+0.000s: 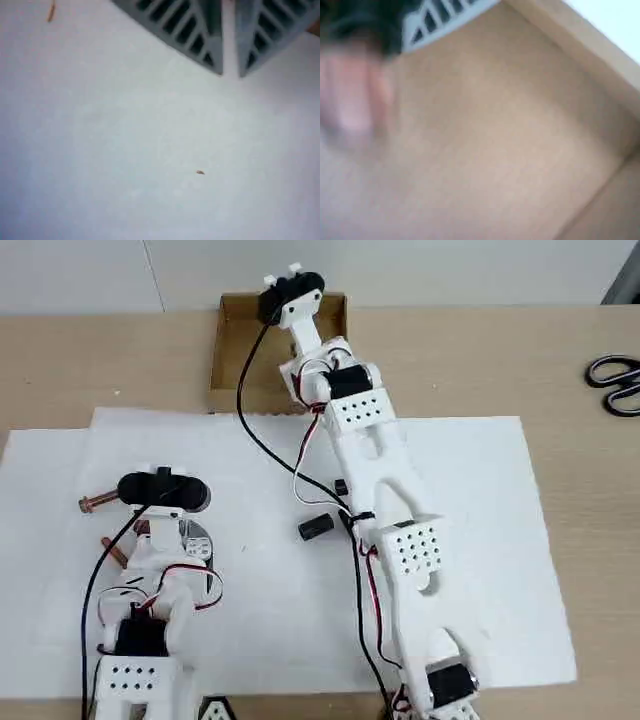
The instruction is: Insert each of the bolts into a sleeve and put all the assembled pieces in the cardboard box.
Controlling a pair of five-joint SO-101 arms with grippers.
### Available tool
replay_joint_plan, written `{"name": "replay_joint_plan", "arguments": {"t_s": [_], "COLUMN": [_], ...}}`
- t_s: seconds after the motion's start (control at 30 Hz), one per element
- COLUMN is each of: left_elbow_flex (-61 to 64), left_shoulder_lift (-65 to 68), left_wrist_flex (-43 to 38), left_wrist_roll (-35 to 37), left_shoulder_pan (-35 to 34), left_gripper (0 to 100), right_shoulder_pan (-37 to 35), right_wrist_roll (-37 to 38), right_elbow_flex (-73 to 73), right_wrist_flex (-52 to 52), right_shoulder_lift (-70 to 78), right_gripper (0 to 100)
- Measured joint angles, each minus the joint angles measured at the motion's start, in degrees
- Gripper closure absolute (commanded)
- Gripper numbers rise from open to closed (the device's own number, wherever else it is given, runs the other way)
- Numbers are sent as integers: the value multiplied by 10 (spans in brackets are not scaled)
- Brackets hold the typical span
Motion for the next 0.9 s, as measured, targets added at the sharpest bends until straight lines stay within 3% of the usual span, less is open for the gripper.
{"name": "replay_joint_plan", "arguments": {"t_s": [0.2, 0.53, 0.73, 0.9], "left_elbow_flex": [0, 0, 0, 0], "left_shoulder_lift": [0, 0, 0, 0], "left_wrist_flex": [0, 0, 0, 0], "left_wrist_roll": [0, 0, 0, 0], "left_shoulder_pan": [0, 0, 0, 0], "left_gripper": [994, 994, 994, 994], "right_shoulder_pan": [0, -9, -11, -11], "right_wrist_roll": [0, 0, 0, 0], "right_elbow_flex": [-49, -196, -248, -252], "right_wrist_flex": [36, 263, 396, 414], "right_shoulder_lift": [1, 0, 0, 0], "right_gripper": [878, 979, 987, 988]}}
